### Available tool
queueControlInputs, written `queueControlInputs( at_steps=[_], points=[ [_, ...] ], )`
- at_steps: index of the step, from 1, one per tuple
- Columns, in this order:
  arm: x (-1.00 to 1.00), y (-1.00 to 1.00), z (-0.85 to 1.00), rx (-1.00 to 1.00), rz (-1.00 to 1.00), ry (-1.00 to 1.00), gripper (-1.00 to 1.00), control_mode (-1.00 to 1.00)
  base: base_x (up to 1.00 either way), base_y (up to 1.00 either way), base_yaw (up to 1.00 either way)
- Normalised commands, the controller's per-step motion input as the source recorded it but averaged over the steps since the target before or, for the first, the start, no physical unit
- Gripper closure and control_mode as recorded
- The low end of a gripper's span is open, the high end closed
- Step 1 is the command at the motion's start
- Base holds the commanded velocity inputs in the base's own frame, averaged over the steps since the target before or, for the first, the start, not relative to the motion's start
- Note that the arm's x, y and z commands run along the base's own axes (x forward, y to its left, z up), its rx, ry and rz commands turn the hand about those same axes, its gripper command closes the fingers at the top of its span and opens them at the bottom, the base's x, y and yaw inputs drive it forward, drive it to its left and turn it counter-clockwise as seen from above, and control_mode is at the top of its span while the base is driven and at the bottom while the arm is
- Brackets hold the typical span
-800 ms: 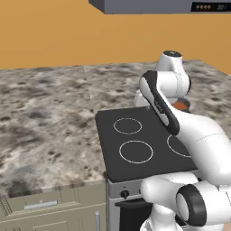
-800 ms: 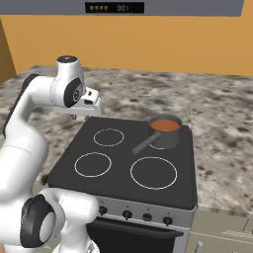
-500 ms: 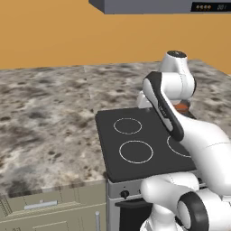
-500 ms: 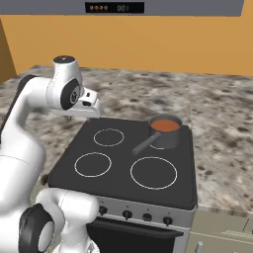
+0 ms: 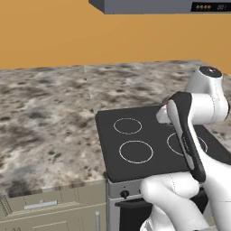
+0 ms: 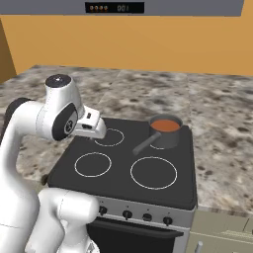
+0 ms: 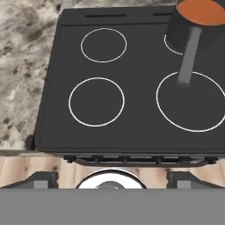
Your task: Retrieve the steak from the fridge and place it on the saucepan with marinade on the stove.
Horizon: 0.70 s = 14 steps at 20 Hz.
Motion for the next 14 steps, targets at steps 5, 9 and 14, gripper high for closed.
queueControlInputs(
  at_steps=[5,9,14],
  points=[
    [-0.58,-0.14,-0.15,0.00,-0.03,-0.01,-1.00,-1.00,0.00,0.00,0.00],
    [-0.59,-0.02,-0.21,0.00,0.00,0.00,-1.00,-1.00,0.00,0.00,0.00],
    [-0.50,0.00,-0.16,0.00,0.00,0.00,-1.00,-1.00,0.00,0.00,0.00]
  ],
)
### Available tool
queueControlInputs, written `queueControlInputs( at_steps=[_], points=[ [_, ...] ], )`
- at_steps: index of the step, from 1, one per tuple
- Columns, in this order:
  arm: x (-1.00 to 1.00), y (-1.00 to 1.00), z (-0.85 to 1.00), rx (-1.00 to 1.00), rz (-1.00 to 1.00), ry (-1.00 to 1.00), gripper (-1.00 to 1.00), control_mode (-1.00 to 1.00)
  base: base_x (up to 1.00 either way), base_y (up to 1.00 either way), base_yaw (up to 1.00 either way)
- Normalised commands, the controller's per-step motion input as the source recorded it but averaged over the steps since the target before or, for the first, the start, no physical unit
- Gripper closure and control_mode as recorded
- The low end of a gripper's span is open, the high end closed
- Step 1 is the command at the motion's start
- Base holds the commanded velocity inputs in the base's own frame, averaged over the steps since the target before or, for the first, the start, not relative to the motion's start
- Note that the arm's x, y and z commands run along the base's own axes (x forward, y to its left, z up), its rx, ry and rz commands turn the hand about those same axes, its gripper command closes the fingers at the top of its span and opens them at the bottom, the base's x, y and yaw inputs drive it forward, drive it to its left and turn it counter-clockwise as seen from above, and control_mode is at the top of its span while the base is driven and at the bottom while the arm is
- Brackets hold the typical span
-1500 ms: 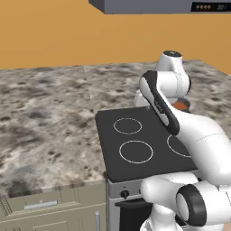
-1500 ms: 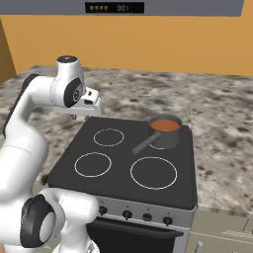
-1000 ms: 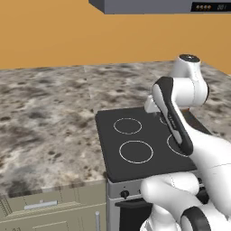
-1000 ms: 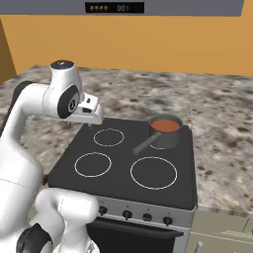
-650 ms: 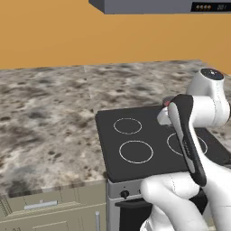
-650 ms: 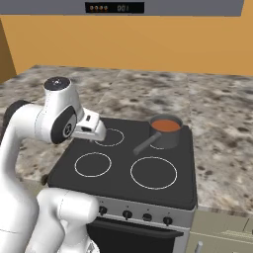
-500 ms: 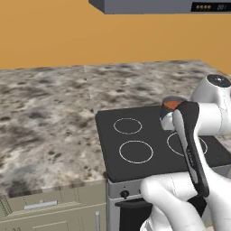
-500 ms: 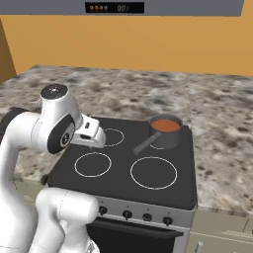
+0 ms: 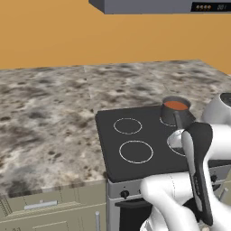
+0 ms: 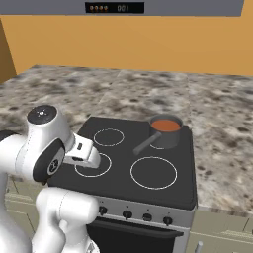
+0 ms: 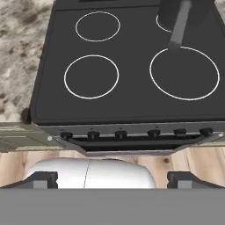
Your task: Retrieve the steak from the fridge and place it on the saucepan with marinade on the stove.
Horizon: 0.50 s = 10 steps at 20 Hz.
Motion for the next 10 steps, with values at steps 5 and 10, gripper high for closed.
queueControlInputs(
  at_steps=[5,10],
  points=[
    [-0.34,0.20,-0.01,-0.03,0.00,0.00,-1.00,-1.00,0.00,0.00,0.00],
    [-0.04,0.20,-0.05,-0.03,0.00,0.00,-1.00,1.00,0.00,0.00,0.00]
  ],
)
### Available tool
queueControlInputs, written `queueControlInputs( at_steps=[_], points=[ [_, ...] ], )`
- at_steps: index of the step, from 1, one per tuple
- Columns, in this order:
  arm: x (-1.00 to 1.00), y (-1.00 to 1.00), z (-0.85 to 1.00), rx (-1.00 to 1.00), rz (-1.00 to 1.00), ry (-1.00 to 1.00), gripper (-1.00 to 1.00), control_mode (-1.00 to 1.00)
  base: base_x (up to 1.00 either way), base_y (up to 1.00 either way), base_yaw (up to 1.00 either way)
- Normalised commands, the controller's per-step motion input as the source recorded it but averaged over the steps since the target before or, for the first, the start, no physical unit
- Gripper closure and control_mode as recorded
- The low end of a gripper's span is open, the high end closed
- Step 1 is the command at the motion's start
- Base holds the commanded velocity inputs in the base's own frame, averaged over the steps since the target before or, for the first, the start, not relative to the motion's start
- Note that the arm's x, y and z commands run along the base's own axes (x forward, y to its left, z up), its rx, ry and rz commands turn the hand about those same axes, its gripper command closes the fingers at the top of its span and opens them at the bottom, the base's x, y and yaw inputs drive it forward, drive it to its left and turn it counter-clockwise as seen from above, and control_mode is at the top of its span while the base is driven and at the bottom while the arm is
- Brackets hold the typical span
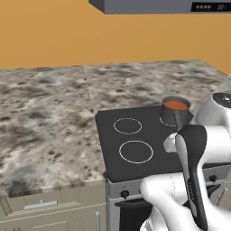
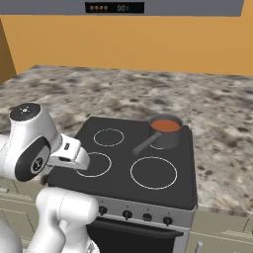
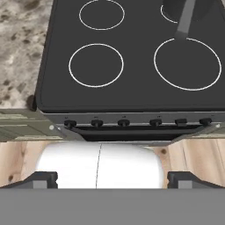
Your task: Retrieve the steak from the fridge and place it on the saucepan with marinade on the stove.
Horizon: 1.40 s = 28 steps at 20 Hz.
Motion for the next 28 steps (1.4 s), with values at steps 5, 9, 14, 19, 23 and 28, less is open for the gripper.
queueControlInputs(
  at_steps=[5,9,14,19,23,28],
  points=[
    [0.00,0.00,0.00,0.00,0.00,0.00,-1.00,1.00,-0.38,0.00,0.00],
    [0.00,0.00,0.00,0.00,0.00,0.00,-1.00,1.00,-0.73,0.00,0.00],
    [0.00,0.00,0.00,0.00,0.00,0.00,-1.00,1.00,-0.72,0.00,0.04],
    [0.00,0.00,0.00,0.00,0.00,0.00,-1.00,1.00,-0.32,-0.12,0.24],
    [0.00,0.00,0.00,0.00,0.00,0.00,-1.00,1.00,-0.01,-0.26,0.50],
    [0.00,0.00,0.00,0.00,0.00,0.00,-1.00,1.00,-0.02,-0.34,0.78]
  ],
)
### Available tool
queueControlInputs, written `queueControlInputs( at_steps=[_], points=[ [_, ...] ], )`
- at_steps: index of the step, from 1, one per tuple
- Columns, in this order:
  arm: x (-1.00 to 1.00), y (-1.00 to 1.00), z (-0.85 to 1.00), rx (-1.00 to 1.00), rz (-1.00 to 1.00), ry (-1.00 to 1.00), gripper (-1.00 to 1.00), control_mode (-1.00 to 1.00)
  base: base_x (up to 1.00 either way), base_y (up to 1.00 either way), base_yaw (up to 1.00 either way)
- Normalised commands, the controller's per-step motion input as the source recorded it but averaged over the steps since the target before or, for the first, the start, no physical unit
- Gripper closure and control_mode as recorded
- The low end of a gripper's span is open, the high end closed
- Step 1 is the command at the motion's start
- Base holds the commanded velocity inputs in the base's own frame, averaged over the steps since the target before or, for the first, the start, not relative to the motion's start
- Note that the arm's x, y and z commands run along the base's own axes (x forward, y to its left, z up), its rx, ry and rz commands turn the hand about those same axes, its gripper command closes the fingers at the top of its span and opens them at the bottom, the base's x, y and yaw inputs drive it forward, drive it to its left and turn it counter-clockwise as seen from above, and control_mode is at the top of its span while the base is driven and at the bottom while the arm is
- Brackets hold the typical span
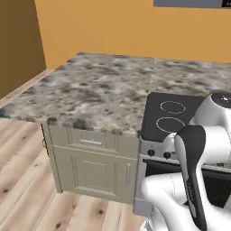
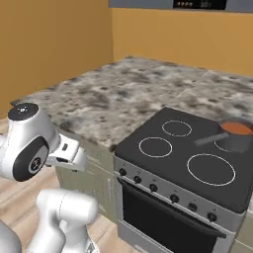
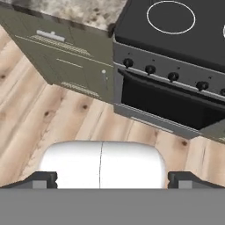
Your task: Retrieve the steak from the fridge and place it on the saucepan with marinade on the stove.
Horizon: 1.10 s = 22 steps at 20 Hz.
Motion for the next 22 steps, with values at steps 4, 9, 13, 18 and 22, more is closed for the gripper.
queueControlInputs(
  at_steps=[4,9,13,18,22],
  points=[
    [0.00,0.00,0.00,0.00,0.00,0.00,-1.00,1.00,0.00,-0.29,0.94],
    [0.00,0.00,0.00,0.00,0.00,0.00,-1.00,1.00,-0.01,-0.23,0.99],
    [0.00,0.00,0.00,0.00,0.00,0.00,-1.00,1.00,-0.01,-0.13,1.00],
    [0.00,0.00,0.00,0.00,0.00,0.00,-1.00,1.00,-0.04,-0.18,1.00],
    [0.00,0.00,0.00,0.00,0.00,0.00,-1.00,1.00,0.00,-0.13,1.00]
  ],
)
